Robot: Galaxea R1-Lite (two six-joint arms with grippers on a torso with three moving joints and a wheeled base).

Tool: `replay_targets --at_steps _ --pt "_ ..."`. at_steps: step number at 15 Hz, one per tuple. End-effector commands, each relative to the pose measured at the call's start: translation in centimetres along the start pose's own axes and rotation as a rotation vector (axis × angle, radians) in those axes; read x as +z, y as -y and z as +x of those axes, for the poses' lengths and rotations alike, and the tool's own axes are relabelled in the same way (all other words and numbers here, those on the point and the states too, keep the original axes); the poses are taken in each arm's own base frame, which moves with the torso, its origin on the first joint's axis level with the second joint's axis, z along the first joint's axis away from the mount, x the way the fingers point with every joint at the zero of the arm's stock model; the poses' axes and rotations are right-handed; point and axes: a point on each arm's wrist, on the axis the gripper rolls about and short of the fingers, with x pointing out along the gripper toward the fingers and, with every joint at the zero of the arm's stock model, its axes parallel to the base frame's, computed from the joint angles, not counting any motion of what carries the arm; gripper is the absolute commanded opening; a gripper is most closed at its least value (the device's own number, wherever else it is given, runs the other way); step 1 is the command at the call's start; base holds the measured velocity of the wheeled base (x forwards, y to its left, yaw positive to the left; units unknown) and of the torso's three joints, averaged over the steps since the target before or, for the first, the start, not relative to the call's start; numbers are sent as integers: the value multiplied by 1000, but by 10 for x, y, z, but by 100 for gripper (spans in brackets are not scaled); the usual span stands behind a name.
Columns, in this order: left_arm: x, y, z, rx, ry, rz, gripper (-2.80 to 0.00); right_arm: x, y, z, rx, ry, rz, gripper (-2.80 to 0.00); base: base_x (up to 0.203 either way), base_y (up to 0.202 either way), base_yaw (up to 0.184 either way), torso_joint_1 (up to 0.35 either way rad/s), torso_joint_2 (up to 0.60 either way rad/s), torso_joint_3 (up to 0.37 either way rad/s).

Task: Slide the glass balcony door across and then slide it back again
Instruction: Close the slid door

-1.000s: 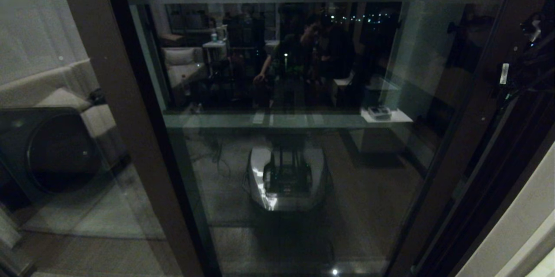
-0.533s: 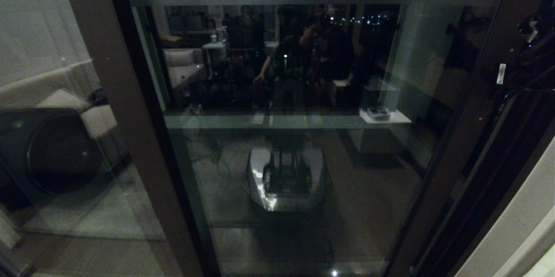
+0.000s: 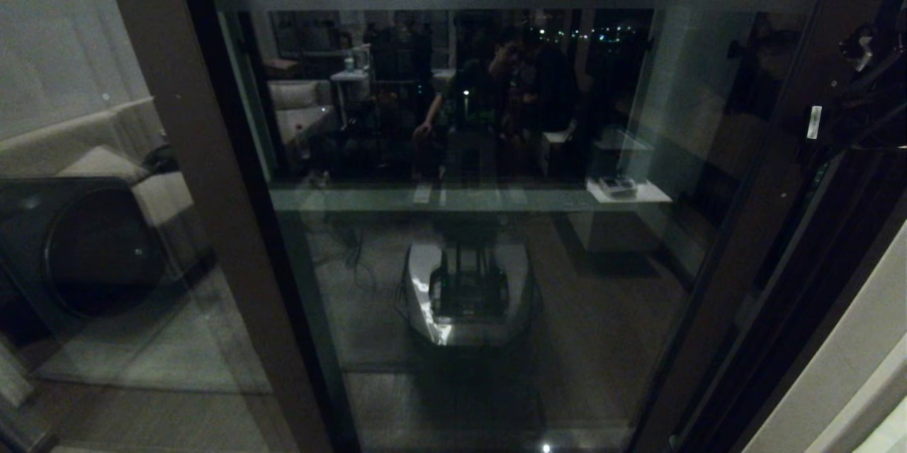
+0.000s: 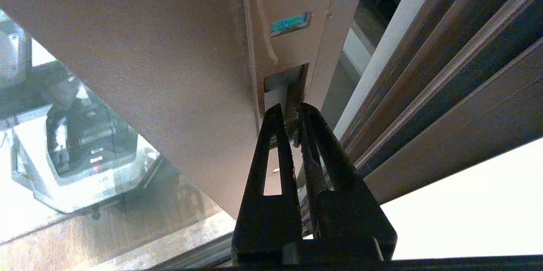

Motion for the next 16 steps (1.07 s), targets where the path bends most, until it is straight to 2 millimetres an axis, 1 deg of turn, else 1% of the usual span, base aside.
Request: replay_targets --at_steps 1,11,16 --pt "0 0 0 0 0 0 -280 -3 0 6 -3 -11 -1 -280 0 0 0 0 0 0" --pt "0 0 0 0 0 0 -280 -3 2 6 -7 -11 1 -280 0 0 0 0 0 0" --pt "0 0 0 0 0 0 -280 -3 6 7 -16 -11 5 -280 0 0 0 0 0 0"
